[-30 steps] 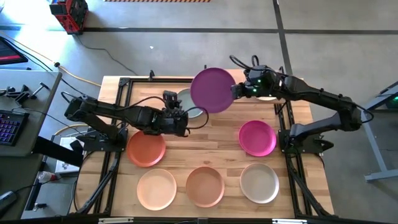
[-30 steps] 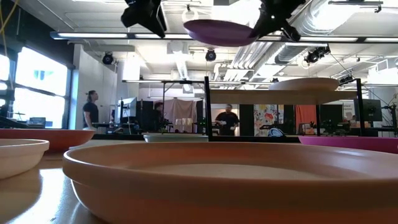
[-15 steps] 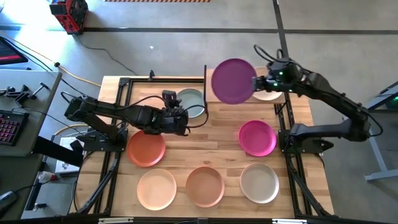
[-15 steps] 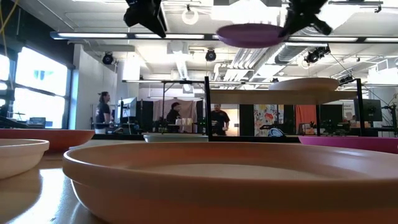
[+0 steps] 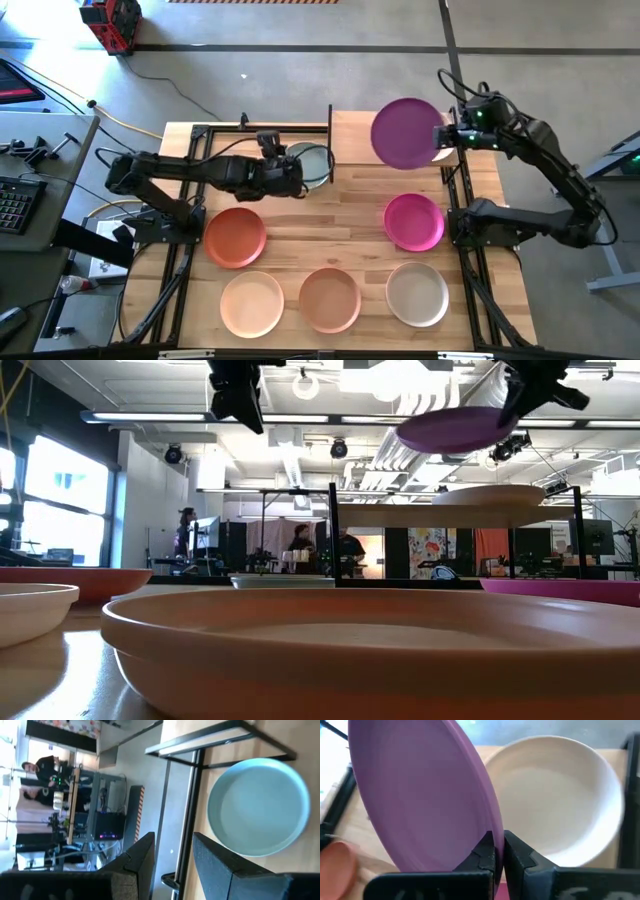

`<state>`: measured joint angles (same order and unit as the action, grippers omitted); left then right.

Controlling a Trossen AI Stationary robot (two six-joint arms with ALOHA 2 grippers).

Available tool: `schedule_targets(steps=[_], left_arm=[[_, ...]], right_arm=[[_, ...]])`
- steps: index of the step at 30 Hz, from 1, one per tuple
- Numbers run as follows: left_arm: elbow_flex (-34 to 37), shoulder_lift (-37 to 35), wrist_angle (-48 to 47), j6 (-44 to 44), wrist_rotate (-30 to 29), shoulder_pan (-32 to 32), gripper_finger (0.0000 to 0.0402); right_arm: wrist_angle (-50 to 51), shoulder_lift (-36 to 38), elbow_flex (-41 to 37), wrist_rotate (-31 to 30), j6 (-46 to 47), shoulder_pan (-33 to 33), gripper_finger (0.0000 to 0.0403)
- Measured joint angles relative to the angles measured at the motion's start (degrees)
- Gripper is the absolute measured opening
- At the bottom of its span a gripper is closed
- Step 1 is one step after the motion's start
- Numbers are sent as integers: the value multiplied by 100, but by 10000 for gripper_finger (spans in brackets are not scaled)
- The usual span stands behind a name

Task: Place and stack plates onto a shelf
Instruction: Stack the purple plate on the white plate on the shelf

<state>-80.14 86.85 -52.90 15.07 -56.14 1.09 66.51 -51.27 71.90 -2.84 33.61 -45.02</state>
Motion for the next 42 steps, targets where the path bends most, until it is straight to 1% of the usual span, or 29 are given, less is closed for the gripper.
schedule_targets(steps=[3, 8, 10, 14, 17, 22, 30, 42], left_arm=[[0, 0, 2, 0, 1, -174, 122], [0, 0, 2, 2, 9, -443, 122], [0, 0, 4, 2, 42, -535, 122], [0, 0, 2, -14, 63, -691, 122], [0, 0, 4, -182, 70, -773, 122], [0, -1, 4, -288, 70, -867, 122], [0, -1, 4, -295, 74, -901, 122], [0, -1, 3, -295, 74, -901, 122]], right_arm=[[-39, 0, -151, 49, -66, -308, 0], [-136, 14, -516, 493, 90, -909, 0], [-195, 44, -588, 582, 226, -1082, 0], [-238, 217, -719, 615, 525, -1372, 0], [-286, 359, -877, 614, 760, -1632, 0], [-594, 597, -1286, 630, 1269, -2042, 0], [-789, 702, -1775, 778, 1862, -2097, 0], [-798, 704, -1818, 438, 1894, -2098, 0]])
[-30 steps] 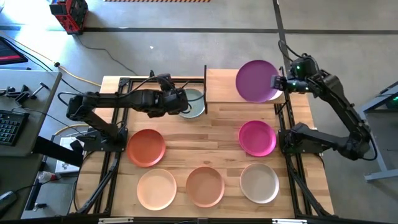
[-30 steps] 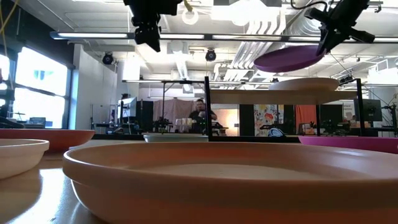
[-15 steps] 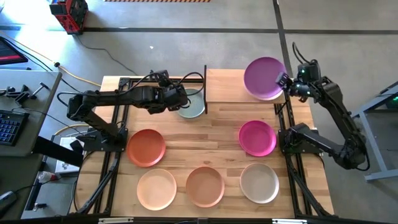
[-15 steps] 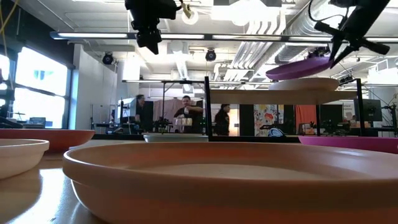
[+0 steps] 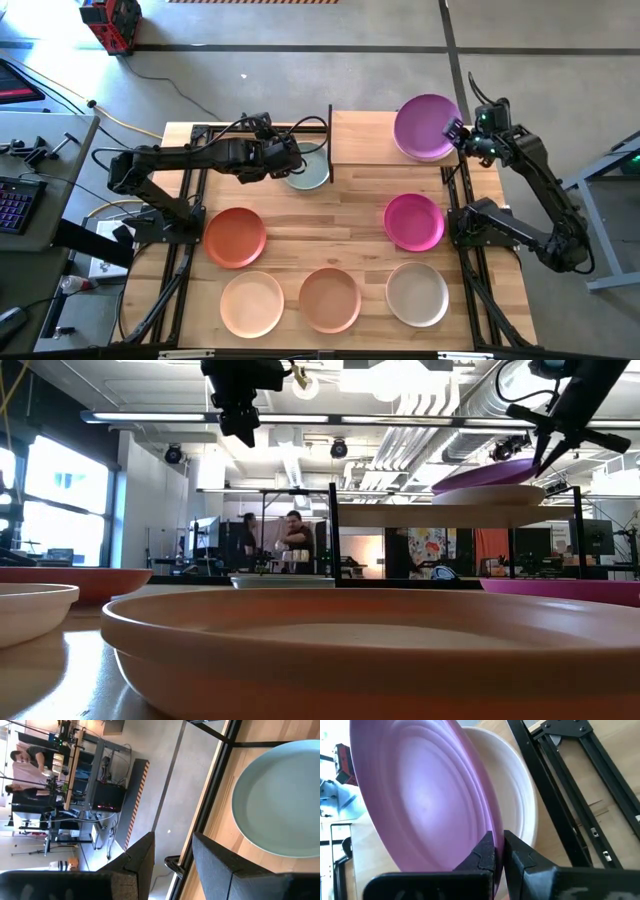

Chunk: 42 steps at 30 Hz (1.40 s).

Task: Place and stack plates onto a shelf
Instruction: Stack the purple plate on the white plate on the shelf, then stack the orange plate on the purple plate on the shelf

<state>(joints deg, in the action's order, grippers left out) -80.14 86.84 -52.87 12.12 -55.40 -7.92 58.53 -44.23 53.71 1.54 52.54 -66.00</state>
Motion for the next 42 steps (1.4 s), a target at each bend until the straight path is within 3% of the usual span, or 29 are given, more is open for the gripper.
schedule_targets(steps=[4, 10, 15, 33, 37, 42], left_arm=[[0, -1, 1, 0, 0, 2, 122], [0, -1, 1, 0, 8, 2, 122], [0, -1, 1, -4, 359, -28, 122], [0, -1, -1, -2, 472, -33, 122], [0, -1, 18, 0, 752, -33, 122], [0, -1, 365, -2, 2026, -31, 122]], right_arm=[[-1, 0, 0, 0, -144, 0, 8], [1, 0, 0, -241, -97, 0, 62], [1, 0, 0, -304, -103, 0, 92], [337, 296, 181, -78, -397, 0, 99], [333, 316, 181, 258, -398, 2, 99], [285, 354, 181, 1443, -664, 2, 99]])
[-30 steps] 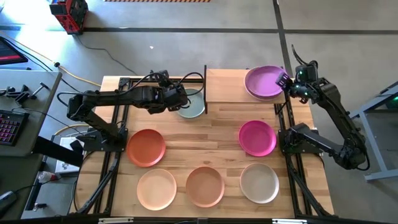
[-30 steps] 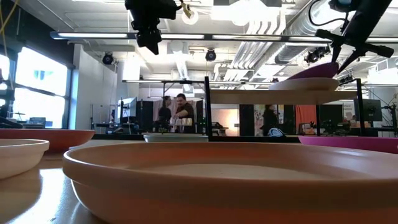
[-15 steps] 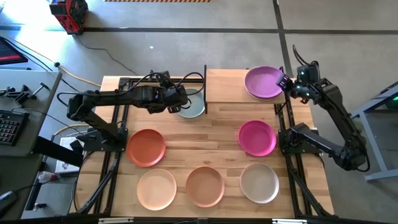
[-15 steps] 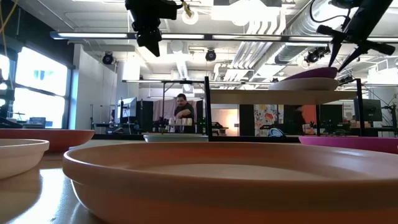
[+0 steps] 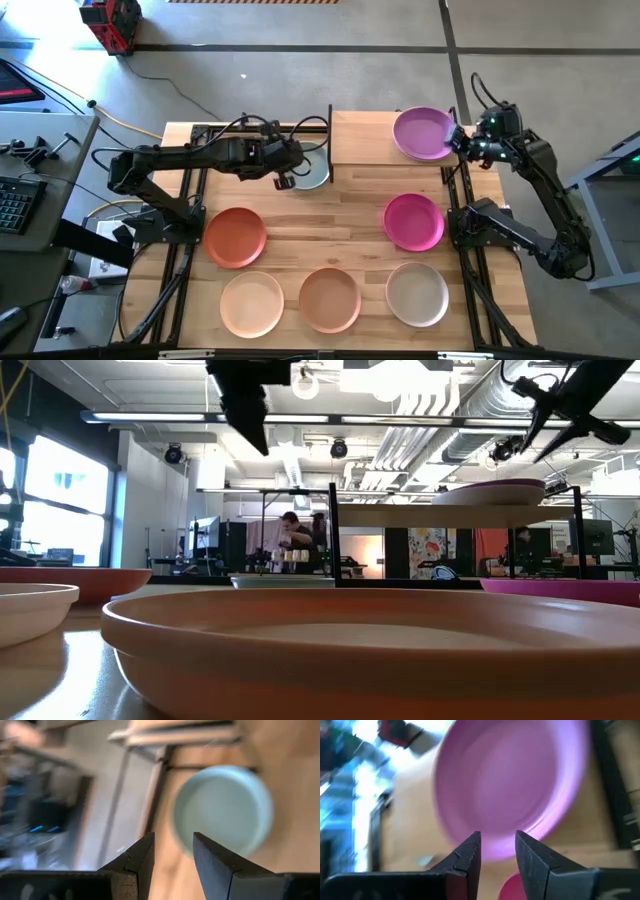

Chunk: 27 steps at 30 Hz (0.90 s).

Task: Place and stack plates onto a shelf
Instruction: Stack the orange plate on the purple plate on the shelf

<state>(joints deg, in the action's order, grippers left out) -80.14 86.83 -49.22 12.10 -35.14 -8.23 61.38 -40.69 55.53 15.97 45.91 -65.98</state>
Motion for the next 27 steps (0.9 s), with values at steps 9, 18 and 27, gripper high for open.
schedule_targets(steps=[9, 18, 27], left_arm=[[0, 0, 619, -134, 1433, 9, 122], [0, 0, 501, -1080, 2237, 80, 122], [0, 0, 89, -2022, 3045, 445, 122]], right_arm=[[18, 22, 0, 2110, -28, 522, 99], [-20, 164, 0, 1775, 857, 2199, 99], [-642, 89, 0, 352, 1753, 4196, 99]])
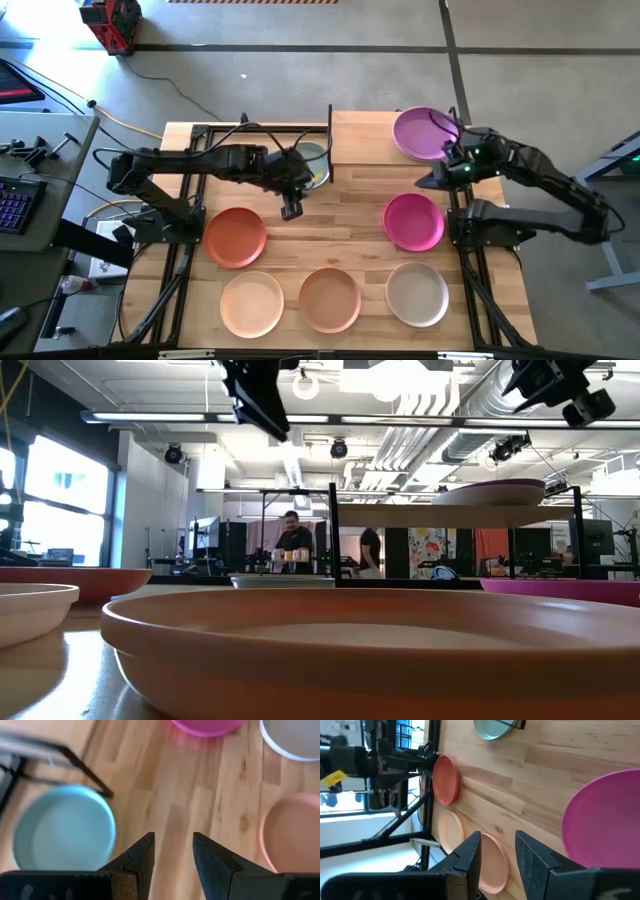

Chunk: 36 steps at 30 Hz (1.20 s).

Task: Place and stack plates onto a shelf
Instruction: Stack the orange plate on the purple plate on the shelf

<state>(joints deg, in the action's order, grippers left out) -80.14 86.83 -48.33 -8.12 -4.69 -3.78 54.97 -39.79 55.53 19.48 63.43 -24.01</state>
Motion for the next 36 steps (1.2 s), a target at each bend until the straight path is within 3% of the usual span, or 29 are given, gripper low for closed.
schedule_targets(steps=[7, 13, 25, 36], left_arm=[[218, 2, -950, -1888, -17, 295, 122], [752, 2, -1132, -3016, -32, 637, 122], [1622, 2, -1030, -4621, -52, 1231, 122], [2109, 2, -794, -6012, -203, 1646, 122]], right_arm=[[-106, -318, 0, -1151, 513, 1294, 99], [-164, -815, 0, -1346, 593, 1903, 99], [-378, -1727, 0, -1353, 291, 2118, 99], [-414, -1896, 0, -1241, 64, 2118, 99]])
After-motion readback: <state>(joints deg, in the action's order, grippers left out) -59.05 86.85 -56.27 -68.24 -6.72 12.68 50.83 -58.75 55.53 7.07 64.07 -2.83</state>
